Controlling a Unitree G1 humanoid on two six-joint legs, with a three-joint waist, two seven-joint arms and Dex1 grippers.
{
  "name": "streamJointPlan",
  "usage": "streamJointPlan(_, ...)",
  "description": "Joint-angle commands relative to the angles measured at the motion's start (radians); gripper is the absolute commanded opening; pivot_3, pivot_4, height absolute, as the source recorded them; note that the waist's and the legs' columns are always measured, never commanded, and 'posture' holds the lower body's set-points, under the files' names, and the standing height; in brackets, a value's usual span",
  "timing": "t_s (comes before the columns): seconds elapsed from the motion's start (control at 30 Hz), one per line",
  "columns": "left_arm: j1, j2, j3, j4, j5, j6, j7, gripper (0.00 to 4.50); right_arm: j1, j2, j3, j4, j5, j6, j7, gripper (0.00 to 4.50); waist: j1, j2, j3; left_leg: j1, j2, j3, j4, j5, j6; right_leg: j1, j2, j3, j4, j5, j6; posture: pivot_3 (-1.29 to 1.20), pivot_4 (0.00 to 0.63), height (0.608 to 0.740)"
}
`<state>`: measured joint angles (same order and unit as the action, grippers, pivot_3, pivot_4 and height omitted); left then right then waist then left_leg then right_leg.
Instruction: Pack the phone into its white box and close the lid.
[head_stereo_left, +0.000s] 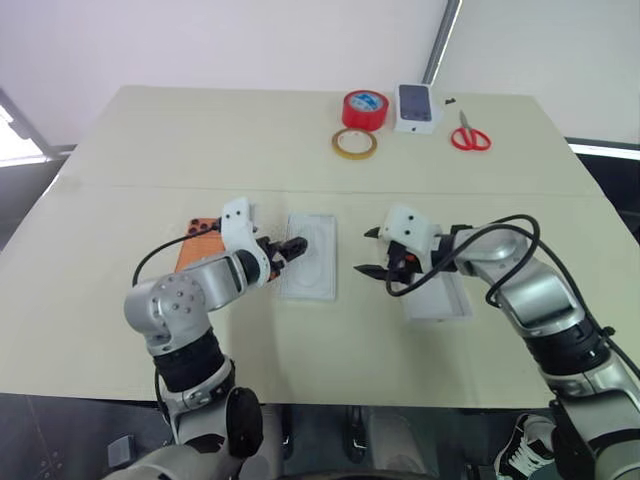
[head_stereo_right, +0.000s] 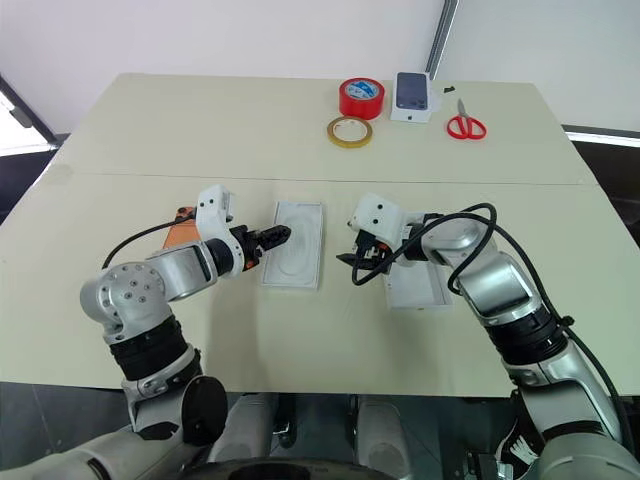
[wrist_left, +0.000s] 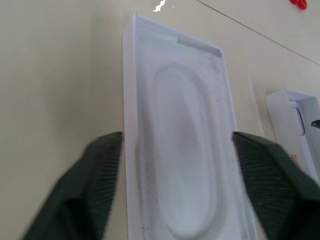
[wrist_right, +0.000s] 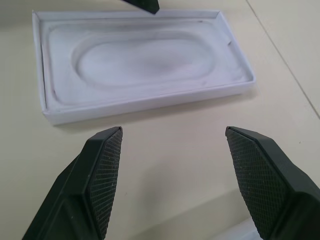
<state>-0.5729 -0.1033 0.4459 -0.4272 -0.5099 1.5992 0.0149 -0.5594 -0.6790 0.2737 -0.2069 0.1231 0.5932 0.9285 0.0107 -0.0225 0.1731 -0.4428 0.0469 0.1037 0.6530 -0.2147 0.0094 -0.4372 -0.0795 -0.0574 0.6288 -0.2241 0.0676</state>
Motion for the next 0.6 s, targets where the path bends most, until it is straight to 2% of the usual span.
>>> streamJointPlan(0.03,-0.02,-0.01,0.033,-0.068,-0.028,-0.016,-0.036,4.3,-0.045,0.034,-0.028,-0.001,0.014,0.004,-0.019,3.44,0.0,0.0,0.0,0.0,0.0,0.0,0.0,0.0,0.0,0.0,0.0,0.0,0.0,0.0,0.0,0.0,0.15,0.74)
streamJointPlan(0.13,-0.022,0.026,0.049,-0.098,-0.035,-0.022,-0.065,4.39,-0.076,0.077,-0.028,0.004,0.027,0.038,-0.036,2.57,-0.004,0.0,0.0,0.0,0.0,0.0,0.0,0.0,0.0,0.0,0.0,0.0,0.0,0.0,0.0,0.0,0.15,0.74)
streamJointPlan(0.17,-0.02,0.039,0.054,-0.106,-0.037,-0.024,-0.075,4.39,-0.085,0.09,-0.025,0.003,0.029,0.049,-0.042,2.04,-0.005,0.0,0.0,0.0,0.0,0.0,0.0,0.0,0.0,0.0,0.0,0.0,0.001,0.0,0.0,0.0,0.15,0.74)
streamJointPlan(0.27,0.032,0.18,0.008,-0.132,-0.032,-0.095,-0.132,4.39,-0.131,0.18,0.013,0.018,0.023,0.099,-0.09,0.58,-0.017,0.0,0.0,0.0,0.0,0.0,-0.001,0.0,0.0,-0.001,0.001,0.0,0.001,0.0,0.0,0.0,0.15,0.74)
streamJointPlan(0.3,0.078,0.268,-0.039,-0.139,-0.009,-0.154,-0.163,4.39,-0.147,0.222,0.031,0.036,0.012,0.115,-0.117,0.02,-0.025,0.0,0.0,0.0,0.001,0.0,-0.001,0.0,0.0,-0.002,0.001,0.0,0.002,0.0,0.0,0.0,0.15,0.74)
streamJointPlan(0.4,0.204,0.48,-0.14,-0.133,0.046,-0.31,-0.251,4.39,-0.177,0.302,0.09,0.103,-0.043,0.116,-0.18,0.02,-0.031,0.0,0.0,0.001,0.002,0.0,-0.003,0.001,-0.001,-0.003,0.001,0.0,0.003,0.0,0.0,0.0,0.15,0.74)
streamJointPlan(0.47,0.296,0.595,-0.127,-0.117,0.066,-0.411,-0.337,4.39,-0.214,0.348,0.162,0.219,-0.118,0.075,-0.231,0.02,-0.013,-0.001,0.0,-0.001,0.002,-0.001,-0.003,0.002,-0.003,-0.004,0.0,0.0,0.003,0.0,0.0,0.0,0.15,0.74)
streamJointPlan(0.5,0.327,0.633,-0.124,-0.113,0.079,-0.451,-0.368,4.39,-0.229,0.36,0.189,0.261,-0.144,0.064,-0.245,0.02,-0.031,-0.002,-0.001,-0.001,0.001,0.001,-0.002,0.002,-0.003,-0.004,-0.002,0.0,0.002,0.0,-0.001,0.0,0.15,0.74)
streamJointPlan(0.6,0.382,0.674,-0.095,-0.091,0.052,-0.533,-0.422,4.39,-0.248,0.392,0.201,0.336,-0.171,0.023,-0.259,0.02,-0.024,-0.002,-0.001,-0.001,0.001,0.001,-0.004,0.0,-0.006,-0.005,-0.004,0.001,0.001,0.001,-0.002,0.0,0.15,0.74)
